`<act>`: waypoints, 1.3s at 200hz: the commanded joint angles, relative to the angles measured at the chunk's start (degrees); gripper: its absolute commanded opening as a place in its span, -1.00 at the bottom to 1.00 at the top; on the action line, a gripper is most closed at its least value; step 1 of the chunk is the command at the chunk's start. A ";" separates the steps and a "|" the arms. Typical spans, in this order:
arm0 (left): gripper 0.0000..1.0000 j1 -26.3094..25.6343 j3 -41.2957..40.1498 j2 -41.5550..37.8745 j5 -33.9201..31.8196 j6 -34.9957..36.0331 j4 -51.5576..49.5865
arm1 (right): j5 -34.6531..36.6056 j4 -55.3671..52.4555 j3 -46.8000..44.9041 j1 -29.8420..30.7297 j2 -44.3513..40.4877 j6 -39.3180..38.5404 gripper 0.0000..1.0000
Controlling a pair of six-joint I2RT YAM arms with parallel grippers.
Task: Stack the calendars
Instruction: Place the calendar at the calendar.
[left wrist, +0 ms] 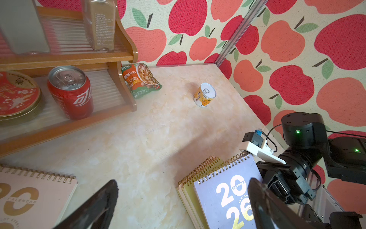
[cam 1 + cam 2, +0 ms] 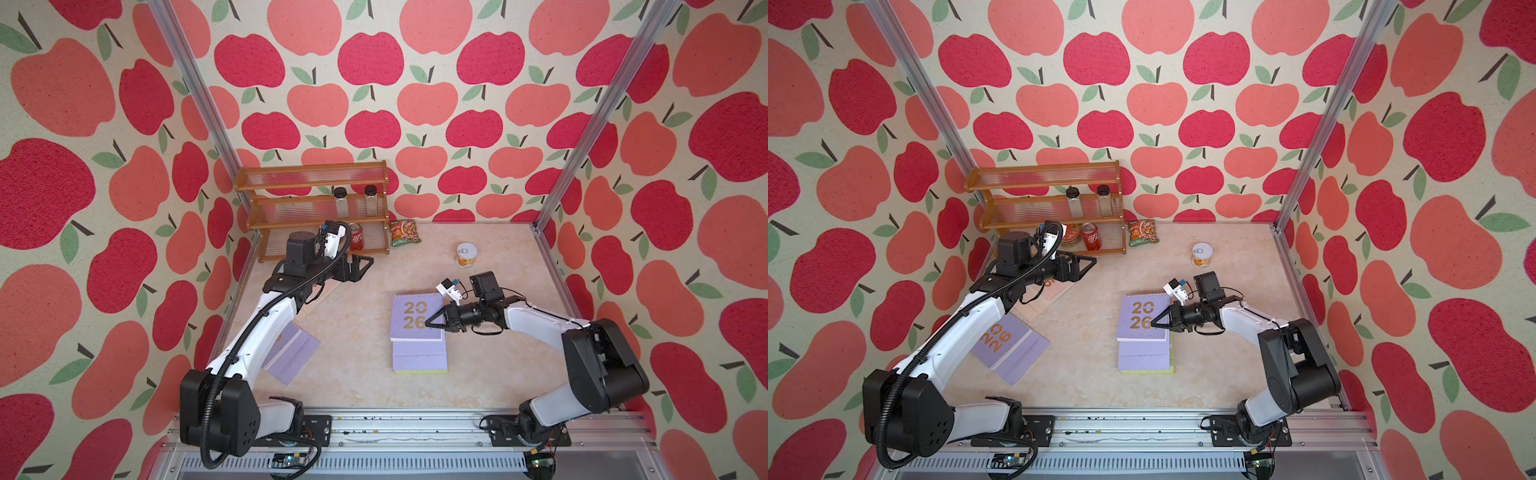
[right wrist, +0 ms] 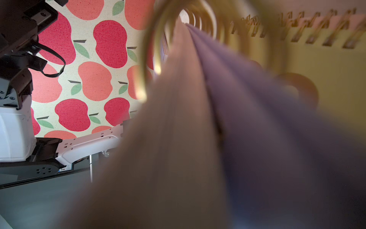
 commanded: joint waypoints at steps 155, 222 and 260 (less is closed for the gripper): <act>1.00 -0.71 0.22 1.14 2.59 -0.17 0.05 | 7.42 -8.41 -0.62 -2.63 3.97 -8.00 -0.59; 1.00 -1.09 0.66 1.52 2.59 0.20 -0.65 | 17.61 -17.59 3.15 -2.63 2.09 -8.89 0.11; 1.00 -1.14 0.91 1.94 2.77 0.19 -0.65 | 26.01 -23.18 4.53 -1.90 0.67 -7.81 0.18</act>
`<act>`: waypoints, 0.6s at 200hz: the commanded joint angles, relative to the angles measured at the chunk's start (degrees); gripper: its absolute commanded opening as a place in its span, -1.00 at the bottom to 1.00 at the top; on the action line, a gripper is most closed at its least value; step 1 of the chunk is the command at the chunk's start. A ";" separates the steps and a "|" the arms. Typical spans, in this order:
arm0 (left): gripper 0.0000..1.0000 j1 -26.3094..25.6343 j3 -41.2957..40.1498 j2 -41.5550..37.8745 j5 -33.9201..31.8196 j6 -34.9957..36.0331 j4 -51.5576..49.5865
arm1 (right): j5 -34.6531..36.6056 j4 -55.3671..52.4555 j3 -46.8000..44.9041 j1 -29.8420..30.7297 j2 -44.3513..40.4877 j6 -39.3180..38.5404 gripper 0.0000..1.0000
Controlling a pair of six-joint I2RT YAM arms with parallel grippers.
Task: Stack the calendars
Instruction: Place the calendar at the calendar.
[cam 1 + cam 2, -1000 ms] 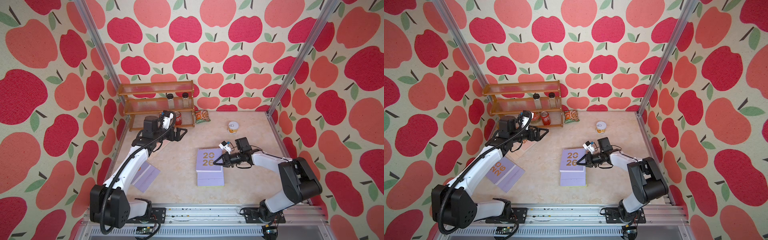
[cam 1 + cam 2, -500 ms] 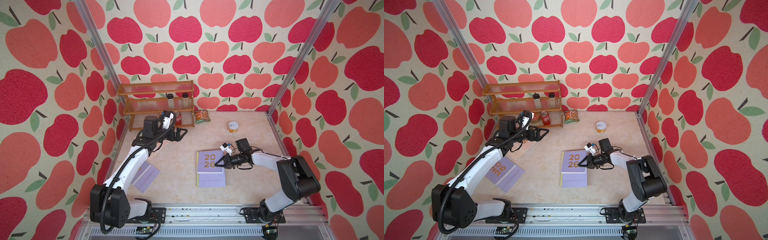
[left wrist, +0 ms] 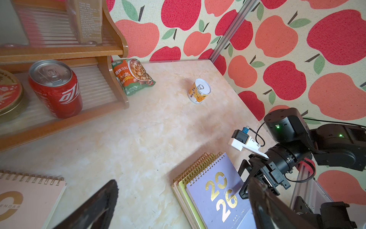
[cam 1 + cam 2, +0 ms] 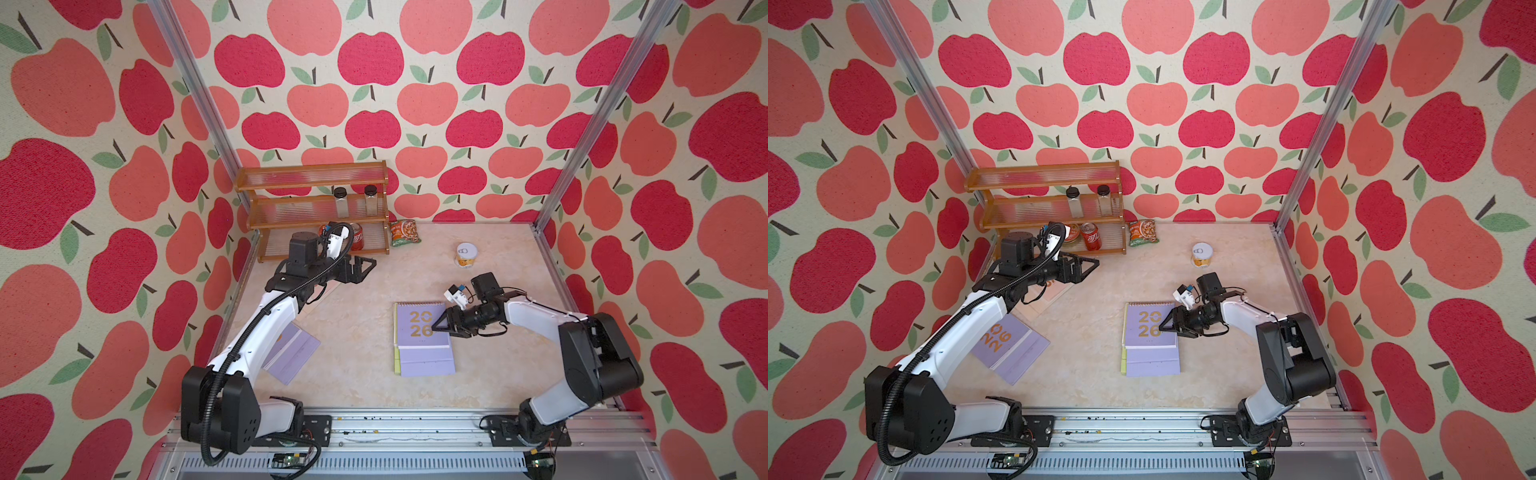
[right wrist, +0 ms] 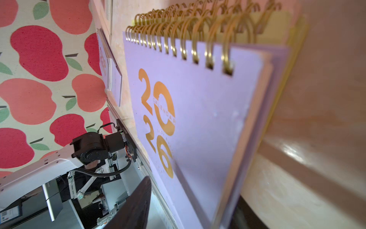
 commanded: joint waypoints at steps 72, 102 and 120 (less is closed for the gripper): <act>1.00 -0.54 1.19 1.73 1.37 0.14 -0.76 | 17.03 -9.21 3.22 5.46 -2.32 1.91 0.21; 1.00 -0.58 1.36 1.83 1.37 0.22 -0.92 | 18.68 -10.04 4.58 7.01 -2.17 2.26 0.21; 1.00 -0.58 1.34 1.75 1.37 0.23 -1.01 | 19.09 -10.18 5.27 7.64 -2.11 2.45 0.22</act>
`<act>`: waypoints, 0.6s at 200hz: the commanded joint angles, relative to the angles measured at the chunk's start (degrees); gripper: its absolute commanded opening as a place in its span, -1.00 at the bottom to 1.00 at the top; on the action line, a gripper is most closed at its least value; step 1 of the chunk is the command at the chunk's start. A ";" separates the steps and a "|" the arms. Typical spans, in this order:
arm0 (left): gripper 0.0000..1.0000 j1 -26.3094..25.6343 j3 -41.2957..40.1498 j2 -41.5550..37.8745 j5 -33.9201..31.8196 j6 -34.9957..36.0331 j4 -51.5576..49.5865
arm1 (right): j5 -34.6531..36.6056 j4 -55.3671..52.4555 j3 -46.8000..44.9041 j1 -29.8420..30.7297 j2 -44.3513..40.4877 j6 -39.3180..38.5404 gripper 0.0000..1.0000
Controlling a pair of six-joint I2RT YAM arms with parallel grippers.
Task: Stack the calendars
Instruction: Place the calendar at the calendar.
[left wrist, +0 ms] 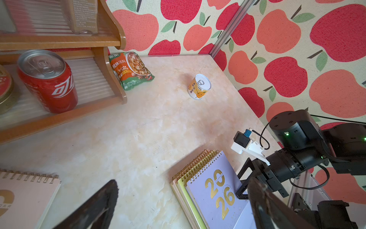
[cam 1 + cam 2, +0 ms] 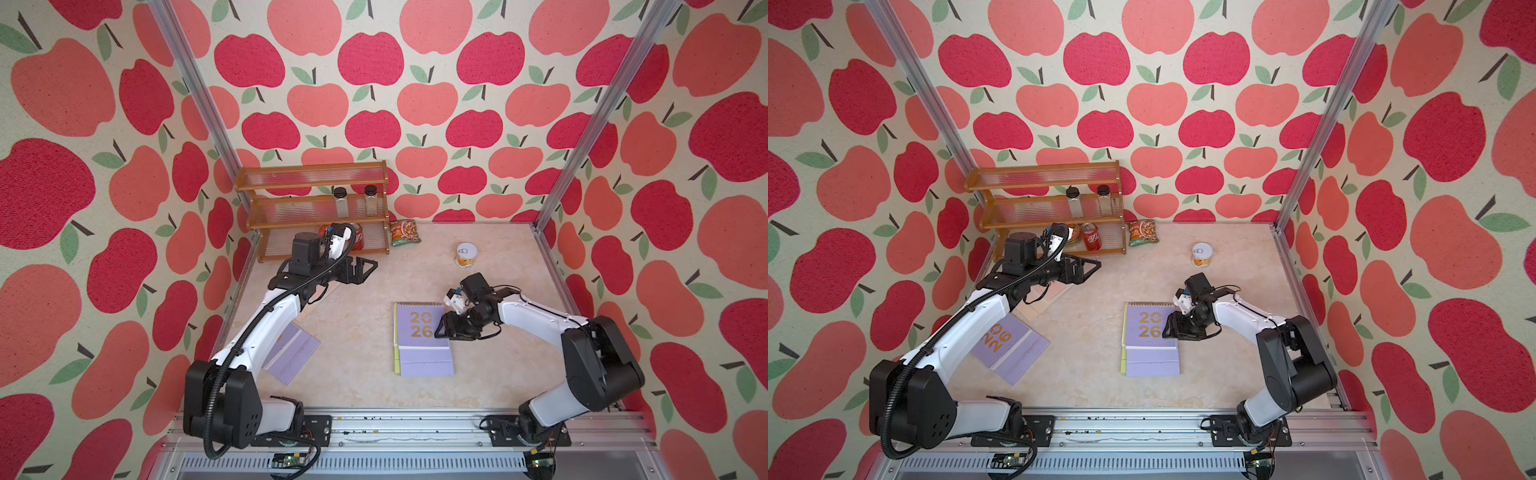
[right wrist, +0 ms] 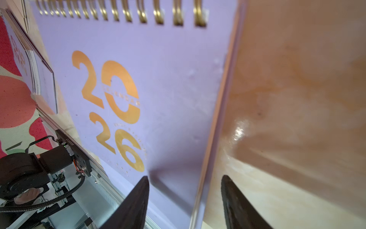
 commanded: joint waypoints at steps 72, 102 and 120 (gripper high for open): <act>1.00 -0.35 1.34 0.30 1.13 0.36 -1.01 | 3.43 -2.56 3.67 2.77 -0.45 1.63 0.22; 1.00 -0.41 1.34 0.31 1.21 0.32 -1.07 | 3.36 -2.38 4.12 3.35 -0.12 2.14 0.22; 1.00 -0.34 1.34 0.21 1.15 0.41 -1.07 | 3.26 -2.14 4.36 3.86 -0.02 2.38 0.23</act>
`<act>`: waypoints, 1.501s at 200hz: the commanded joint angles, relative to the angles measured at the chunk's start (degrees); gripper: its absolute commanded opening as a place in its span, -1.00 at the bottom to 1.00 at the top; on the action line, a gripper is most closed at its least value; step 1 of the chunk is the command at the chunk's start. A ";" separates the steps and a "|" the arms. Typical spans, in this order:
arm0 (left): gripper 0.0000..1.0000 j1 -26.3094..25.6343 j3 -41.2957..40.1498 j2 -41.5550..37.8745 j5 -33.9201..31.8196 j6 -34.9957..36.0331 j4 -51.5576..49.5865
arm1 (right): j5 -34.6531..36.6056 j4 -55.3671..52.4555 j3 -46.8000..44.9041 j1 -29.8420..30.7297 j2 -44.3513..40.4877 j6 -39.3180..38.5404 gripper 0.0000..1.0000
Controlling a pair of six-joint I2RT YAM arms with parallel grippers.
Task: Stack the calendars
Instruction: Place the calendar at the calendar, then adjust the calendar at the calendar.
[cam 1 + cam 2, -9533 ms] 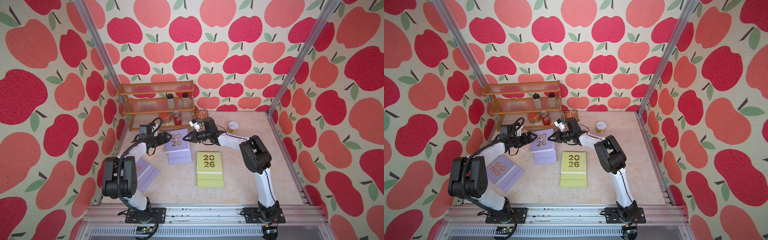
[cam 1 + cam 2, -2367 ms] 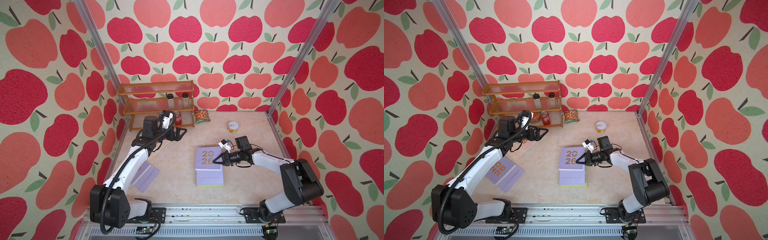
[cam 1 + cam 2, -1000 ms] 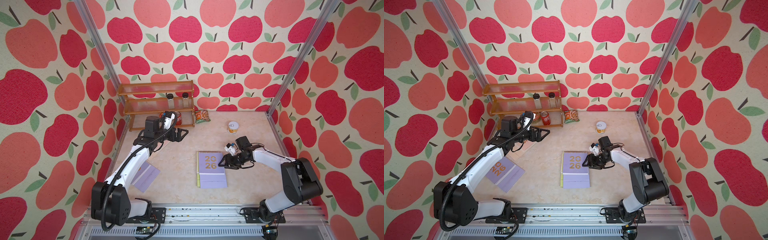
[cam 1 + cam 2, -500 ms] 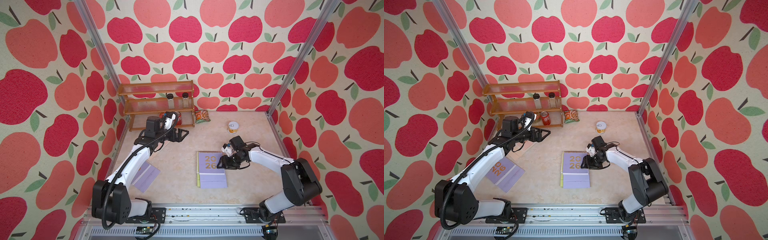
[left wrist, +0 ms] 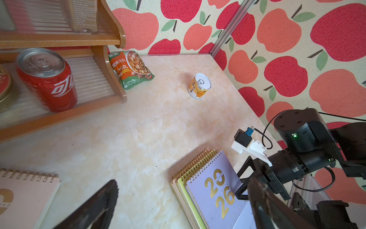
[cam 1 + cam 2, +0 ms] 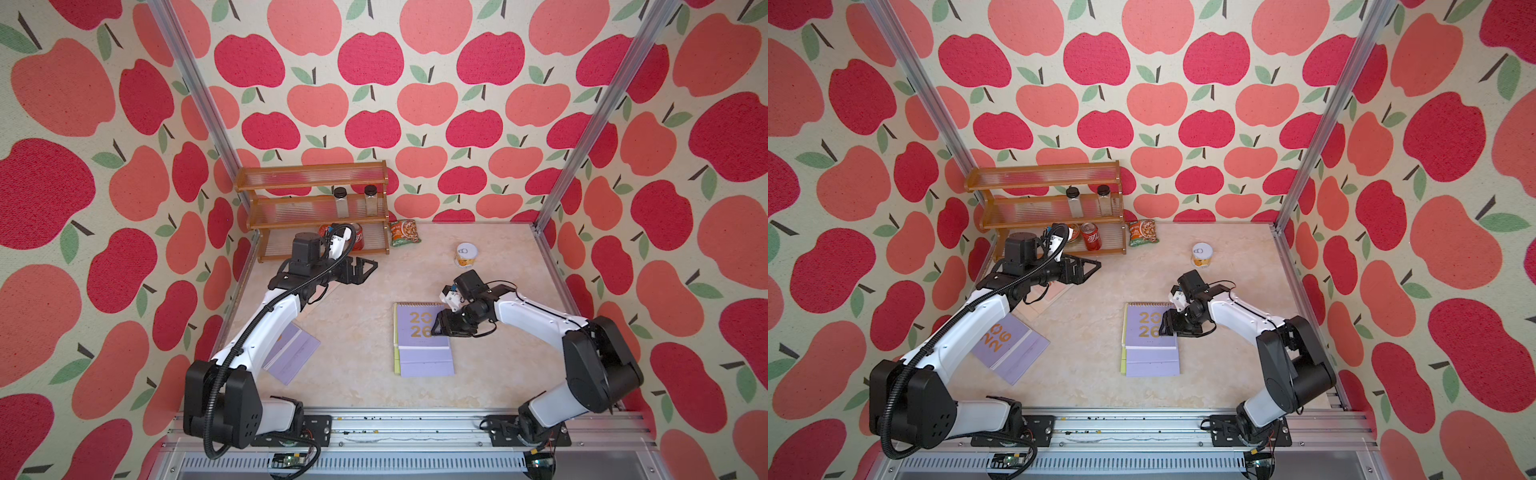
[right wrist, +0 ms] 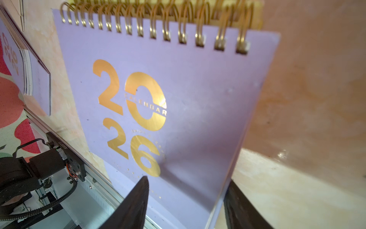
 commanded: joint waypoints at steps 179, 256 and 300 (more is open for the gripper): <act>1.00 -0.52 1.26 0.39 1.46 0.32 -0.79 | 3.35 -0.22 -5.74 6.33 -6.96 9.21 0.24; 1.00 -0.86 1.34 0.28 1.46 0.49 -1.13 | 5.65 -2.48 -3.74 6.99 -7.05 9.17 0.25; 1.00 -0.80 1.50 0.42 1.16 0.66 -1.40 | 14.05 -7.97 -3.01 10.77 -10.83 3.35 0.31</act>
